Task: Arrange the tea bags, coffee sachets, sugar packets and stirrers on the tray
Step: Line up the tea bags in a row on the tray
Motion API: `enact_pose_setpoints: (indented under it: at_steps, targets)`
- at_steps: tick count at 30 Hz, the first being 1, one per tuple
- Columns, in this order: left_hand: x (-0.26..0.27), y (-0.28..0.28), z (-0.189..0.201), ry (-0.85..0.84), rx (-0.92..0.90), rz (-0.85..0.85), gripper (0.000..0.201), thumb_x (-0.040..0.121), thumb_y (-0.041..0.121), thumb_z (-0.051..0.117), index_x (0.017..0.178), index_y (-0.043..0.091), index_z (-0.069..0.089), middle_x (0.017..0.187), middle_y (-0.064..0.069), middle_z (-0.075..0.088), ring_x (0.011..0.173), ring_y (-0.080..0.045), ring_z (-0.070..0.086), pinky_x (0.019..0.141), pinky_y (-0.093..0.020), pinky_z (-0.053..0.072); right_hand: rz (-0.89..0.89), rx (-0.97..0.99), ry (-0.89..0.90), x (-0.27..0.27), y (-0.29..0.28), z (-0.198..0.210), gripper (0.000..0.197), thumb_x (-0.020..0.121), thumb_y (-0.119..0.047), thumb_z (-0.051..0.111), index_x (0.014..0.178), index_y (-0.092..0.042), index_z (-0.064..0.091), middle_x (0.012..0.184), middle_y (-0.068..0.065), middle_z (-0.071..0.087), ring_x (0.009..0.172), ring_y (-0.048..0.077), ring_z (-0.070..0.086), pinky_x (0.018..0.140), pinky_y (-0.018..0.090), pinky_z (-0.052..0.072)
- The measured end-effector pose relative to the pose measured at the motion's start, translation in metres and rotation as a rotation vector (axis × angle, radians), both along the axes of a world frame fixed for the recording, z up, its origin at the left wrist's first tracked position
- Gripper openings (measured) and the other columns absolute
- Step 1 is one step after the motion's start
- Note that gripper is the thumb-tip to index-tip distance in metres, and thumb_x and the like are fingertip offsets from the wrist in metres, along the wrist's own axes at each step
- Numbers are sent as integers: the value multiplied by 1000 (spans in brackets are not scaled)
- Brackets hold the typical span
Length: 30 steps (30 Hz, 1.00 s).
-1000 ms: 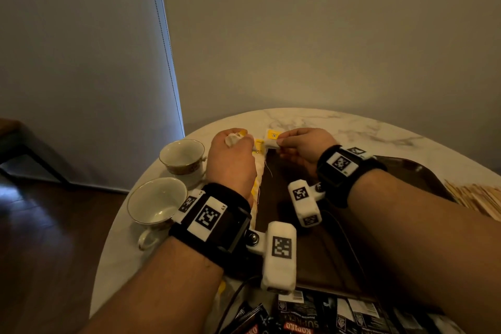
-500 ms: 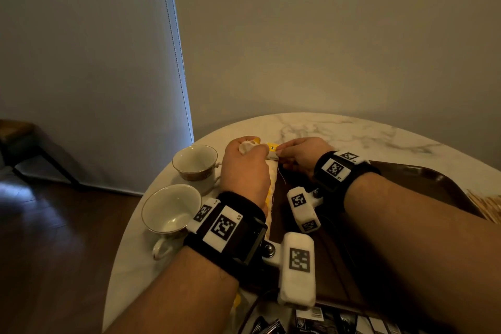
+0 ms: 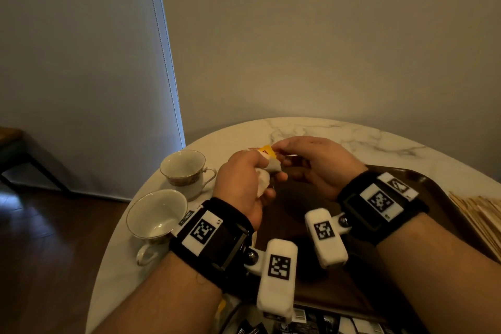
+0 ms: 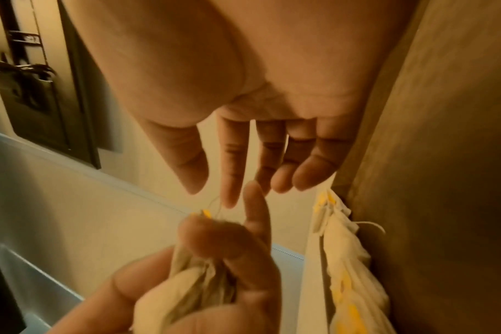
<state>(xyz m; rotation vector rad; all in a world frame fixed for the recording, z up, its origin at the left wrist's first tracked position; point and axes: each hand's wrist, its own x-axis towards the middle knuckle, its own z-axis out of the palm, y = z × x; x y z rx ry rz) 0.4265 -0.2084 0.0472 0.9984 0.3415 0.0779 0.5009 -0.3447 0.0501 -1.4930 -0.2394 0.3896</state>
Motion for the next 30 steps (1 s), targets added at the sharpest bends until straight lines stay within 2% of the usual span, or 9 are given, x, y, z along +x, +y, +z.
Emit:
enact_pose_setpoints:
  at_steps: [4, 7, 12, 14, 17, 21, 24, 27, 30]
  targets:
    - [-2, -2, 1, 2, 1, -23, 24, 86, 7, 50, 104, 2, 65, 82, -14, 72, 56, -22, 64, 40, -20, 33, 138, -9, -30, -11, -1, -3, 30, 86, -27, 74, 108, -6, 74, 95, 11, 71, 69, 13, 63, 79, 34, 48]
    - [-2, -2, -1, 0, 38, -12, 22, 91, 8, 54, 111, 5, 63, 80, -13, 70, 55, -22, 64, 40, -21, 33, 107, 58, -38, -10, -1, -7, 16, 88, -9, 73, 103, -5, 72, 94, 13, 72, 63, 13, 65, 73, 30, 53]
    - [3, -2, -4, 5, 80, 25, 21, 96, 19, 63, 116, 9, 66, 83, -10, 70, 54, -16, 57, 39, -22, 33, 25, 126, -107, -8, -3, -11, 10, 88, -6, 71, 91, -14, 74, 93, 5, 75, 82, 15, 69, 73, 28, 54]
    - [5, -1, -6, 12, 78, 32, 20, 97, 20, 64, 115, 11, 66, 89, -10, 69, 52, -14, 53, 38, -21, 32, -3, 219, -114, -8, -4, -9, 12, 89, -1, 67, 92, -12, 71, 91, 3, 75, 83, 14, 71, 68, 26, 57]
    - [7, 2, -6, 5, 68, 40, 13, 99, 19, 63, 110, 13, 64, 91, -10, 67, 51, -12, 49, 36, -20, 30, -28, 306, -135, -7, -5, -7, 16, 91, 6, 63, 94, -9, 67, 97, 10, 73, 90, 23, 71, 71, 30, 60]
    - [5, 5, -8, -34, 118, -6, 29, 92, 37, 75, 109, 15, 66, 88, -5, 68, 54, -9, 48, 41, -20, 31, -24, 208, -196, -10, -4, -10, 16, 89, 3, 67, 103, -4, 68, 102, 13, 73, 95, 23, 70, 74, 27, 57]
    - [2, 5, -9, -72, 231, -17, 25, 89, 28, 79, 107, 15, 68, 85, -3, 65, 54, -8, 46, 41, -18, 31, 18, 193, -193, -11, -5, -12, 21, 79, -4, 74, 100, -8, 70, 100, 9, 72, 92, 20, 68, 73, 26, 55]
    - [2, 7, -10, -61, 246, 27, 22, 90, 18, 77, 109, 13, 70, 84, -5, 65, 54, -7, 46, 40, -18, 32, 88, 237, -133, -8, -7, -11, 25, 88, 4, 63, 108, -11, 69, 109, 10, 70, 93, 21, 67, 71, 26, 57]
    - [3, 8, -11, -73, 281, 47, 18, 90, 18, 77, 107, 14, 71, 83, -7, 64, 53, -7, 45, 40, -18, 32, 104, 214, -66, -7, -10, -8, 32, 88, -14, 64, 119, -14, 69, 111, 9, 72, 92, 20, 69, 71, 29, 56]
